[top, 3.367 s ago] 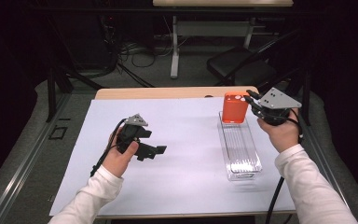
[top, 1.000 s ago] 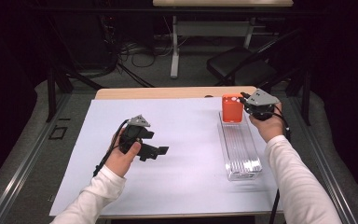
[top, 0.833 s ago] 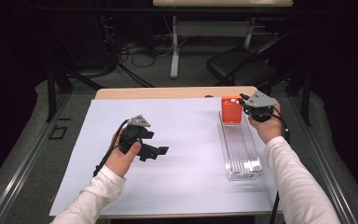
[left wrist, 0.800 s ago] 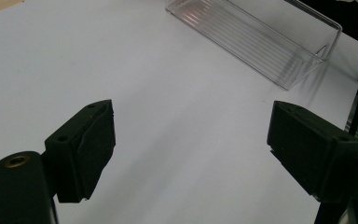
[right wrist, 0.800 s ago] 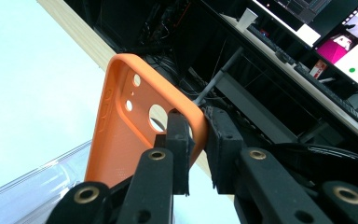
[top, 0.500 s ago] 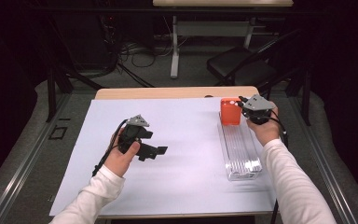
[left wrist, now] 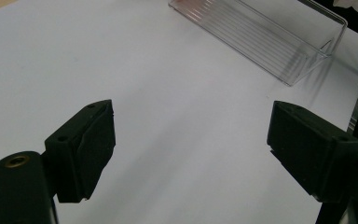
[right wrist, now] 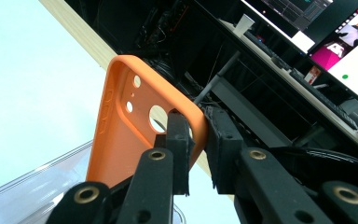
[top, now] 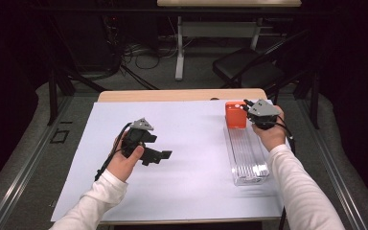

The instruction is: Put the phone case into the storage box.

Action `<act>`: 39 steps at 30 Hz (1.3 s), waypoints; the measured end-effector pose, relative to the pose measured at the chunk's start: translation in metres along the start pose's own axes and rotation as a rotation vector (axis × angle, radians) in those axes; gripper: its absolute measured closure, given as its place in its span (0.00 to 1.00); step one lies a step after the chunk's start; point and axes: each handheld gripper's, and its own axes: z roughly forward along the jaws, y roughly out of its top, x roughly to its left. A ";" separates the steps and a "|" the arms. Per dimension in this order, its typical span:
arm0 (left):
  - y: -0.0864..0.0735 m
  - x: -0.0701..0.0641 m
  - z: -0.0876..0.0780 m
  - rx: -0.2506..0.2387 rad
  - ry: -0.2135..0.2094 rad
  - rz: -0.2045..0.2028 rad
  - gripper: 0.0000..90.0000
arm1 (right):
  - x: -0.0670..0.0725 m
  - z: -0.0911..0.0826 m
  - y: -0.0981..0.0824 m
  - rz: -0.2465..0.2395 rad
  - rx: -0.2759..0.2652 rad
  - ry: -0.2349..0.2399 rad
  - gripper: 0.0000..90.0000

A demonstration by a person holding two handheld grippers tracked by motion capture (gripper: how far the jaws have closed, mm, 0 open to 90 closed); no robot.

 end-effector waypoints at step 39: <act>0.001 -0.001 0.003 0.010 -0.008 -0.001 0.18 | -0.016 0.013 -0.011 -0.066 0.117 -0.043 0.81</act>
